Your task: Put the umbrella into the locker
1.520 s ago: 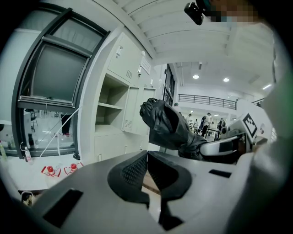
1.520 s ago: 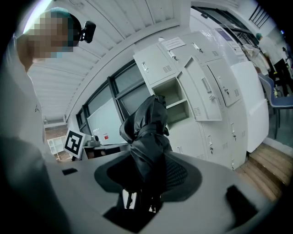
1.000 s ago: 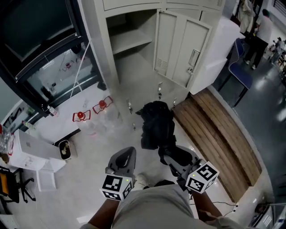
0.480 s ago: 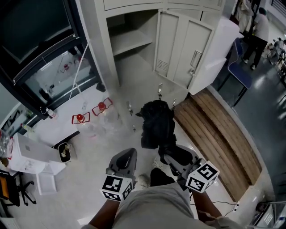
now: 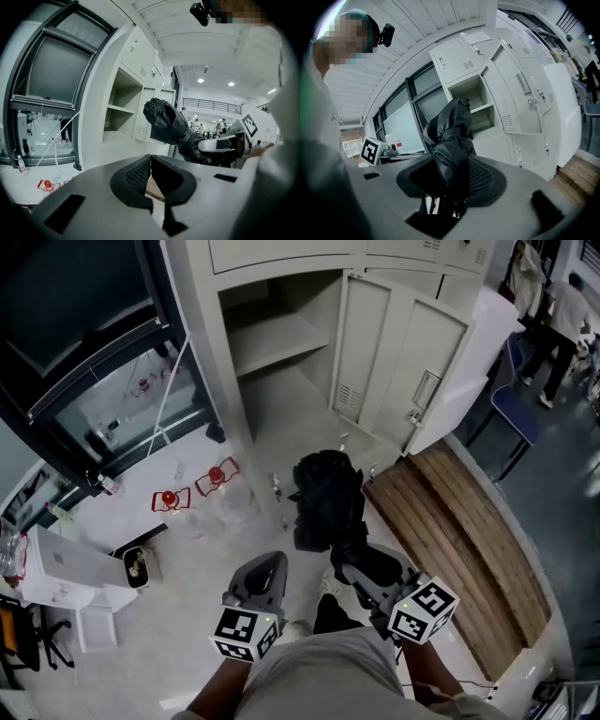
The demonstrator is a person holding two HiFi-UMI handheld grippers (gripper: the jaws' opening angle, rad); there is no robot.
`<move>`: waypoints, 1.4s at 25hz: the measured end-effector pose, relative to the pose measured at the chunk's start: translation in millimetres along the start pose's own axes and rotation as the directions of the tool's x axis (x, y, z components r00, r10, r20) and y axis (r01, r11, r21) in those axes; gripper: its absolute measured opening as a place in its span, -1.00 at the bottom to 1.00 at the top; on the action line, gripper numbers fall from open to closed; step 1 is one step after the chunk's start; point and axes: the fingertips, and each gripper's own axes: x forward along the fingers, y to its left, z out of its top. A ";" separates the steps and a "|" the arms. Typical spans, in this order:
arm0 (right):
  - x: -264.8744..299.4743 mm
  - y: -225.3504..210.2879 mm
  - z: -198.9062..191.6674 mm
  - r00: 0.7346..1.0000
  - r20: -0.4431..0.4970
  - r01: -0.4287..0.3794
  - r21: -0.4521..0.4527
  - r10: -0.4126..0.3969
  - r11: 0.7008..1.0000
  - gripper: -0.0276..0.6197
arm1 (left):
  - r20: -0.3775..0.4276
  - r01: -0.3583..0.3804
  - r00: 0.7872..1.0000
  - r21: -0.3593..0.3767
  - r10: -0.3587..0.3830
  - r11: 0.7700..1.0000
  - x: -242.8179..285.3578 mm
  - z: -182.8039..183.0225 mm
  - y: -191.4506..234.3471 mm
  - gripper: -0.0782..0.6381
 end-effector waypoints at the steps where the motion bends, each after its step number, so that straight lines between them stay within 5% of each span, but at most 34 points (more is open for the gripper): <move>1: 6.1 -7.7 3.9 1.000 -0.004 -0.002 -0.002 0.002 1.000 -0.32 | 0.000 -0.004 1.000 0.000 0.004 1.000 9.1 3.0 4.6 -0.73; 19: 90.4 -130.9 70.0 0.993 -0.083 -0.084 -0.040 0.080 0.996 -0.32 | 0.028 -0.094 0.995 -0.025 0.094 0.995 146.9 60.1 56.0 -0.73; 35: 119.6 -175.7 83.2 0.979 -0.136 -0.153 -0.001 0.152 0.988 -0.32 | -0.002 -0.155 0.988 -0.035 0.155 0.987 197.1 72.9 66.4 -0.73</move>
